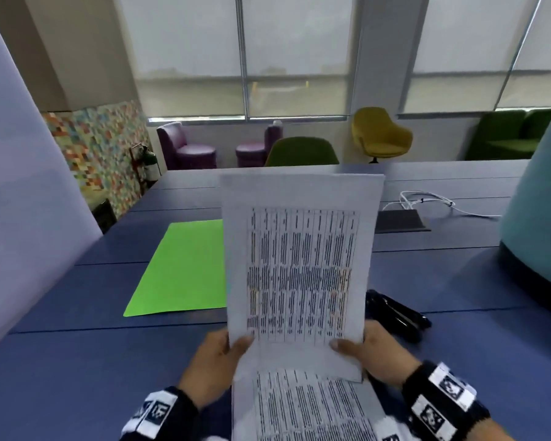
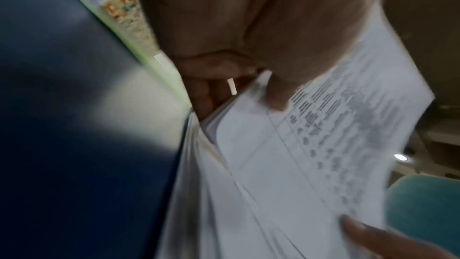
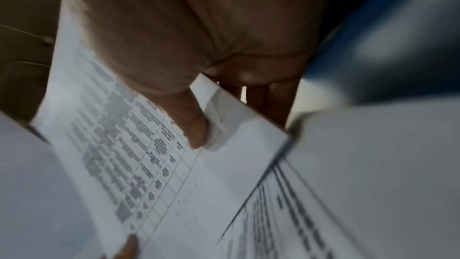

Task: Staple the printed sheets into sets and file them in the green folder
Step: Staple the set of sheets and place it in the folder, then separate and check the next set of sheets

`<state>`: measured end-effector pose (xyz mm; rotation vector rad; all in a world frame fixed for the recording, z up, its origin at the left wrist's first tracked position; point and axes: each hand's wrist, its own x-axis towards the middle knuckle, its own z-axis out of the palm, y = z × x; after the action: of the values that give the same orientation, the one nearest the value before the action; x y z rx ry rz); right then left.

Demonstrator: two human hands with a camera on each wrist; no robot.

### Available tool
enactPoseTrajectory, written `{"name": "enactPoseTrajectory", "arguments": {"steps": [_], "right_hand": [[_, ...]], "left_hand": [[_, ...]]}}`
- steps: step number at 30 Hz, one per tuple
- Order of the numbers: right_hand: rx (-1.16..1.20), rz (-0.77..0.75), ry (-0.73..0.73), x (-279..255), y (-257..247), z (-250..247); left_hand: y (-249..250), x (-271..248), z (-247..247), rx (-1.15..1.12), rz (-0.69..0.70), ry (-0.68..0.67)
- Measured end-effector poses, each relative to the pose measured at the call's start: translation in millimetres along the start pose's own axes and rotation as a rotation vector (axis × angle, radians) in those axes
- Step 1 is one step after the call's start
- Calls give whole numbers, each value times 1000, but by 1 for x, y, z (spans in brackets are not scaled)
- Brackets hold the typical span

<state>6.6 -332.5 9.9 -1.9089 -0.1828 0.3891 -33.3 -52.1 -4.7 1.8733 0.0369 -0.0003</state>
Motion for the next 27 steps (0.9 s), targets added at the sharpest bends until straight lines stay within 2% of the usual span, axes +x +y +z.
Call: {"name": "enactPoseTrajectory", "arguments": {"steps": [3, 6, 9, 11, 14, 18, 22, 24, 26, 27], "right_hand": [[116, -4, 28, 9, -5, 4], [228, -32, 201, 39, -36, 2], [163, -32, 390, 76, -66, -4], [111, -72, 414, 94, -81, -11], [68, -117, 435, 109, -100, -20], [32, -96, 479, 122, -108, -25], [-255, 93, 495, 111, -76, -29], [-369, 124, 504, 97, -53, -26], [-394, 83, 450, 81, -38, -11], [-377, 66, 366, 74, -33, -1]], "left_hand": [[-6, 15, 2, -58, -67, 105], [23, 44, 6, -185, -148, 239], [50, 76, 6, -42, -81, 372], [61, 95, 3, 64, -33, 409], [75, 120, -5, 101, -22, 432], [86, 138, -15, 72, -42, 413], [52, 121, -27, 413, -236, 355], [27, 101, -32, 447, -262, 306], [8, 81, -34, 468, -244, 222], [2, 71, -33, 482, -232, 146]]}}
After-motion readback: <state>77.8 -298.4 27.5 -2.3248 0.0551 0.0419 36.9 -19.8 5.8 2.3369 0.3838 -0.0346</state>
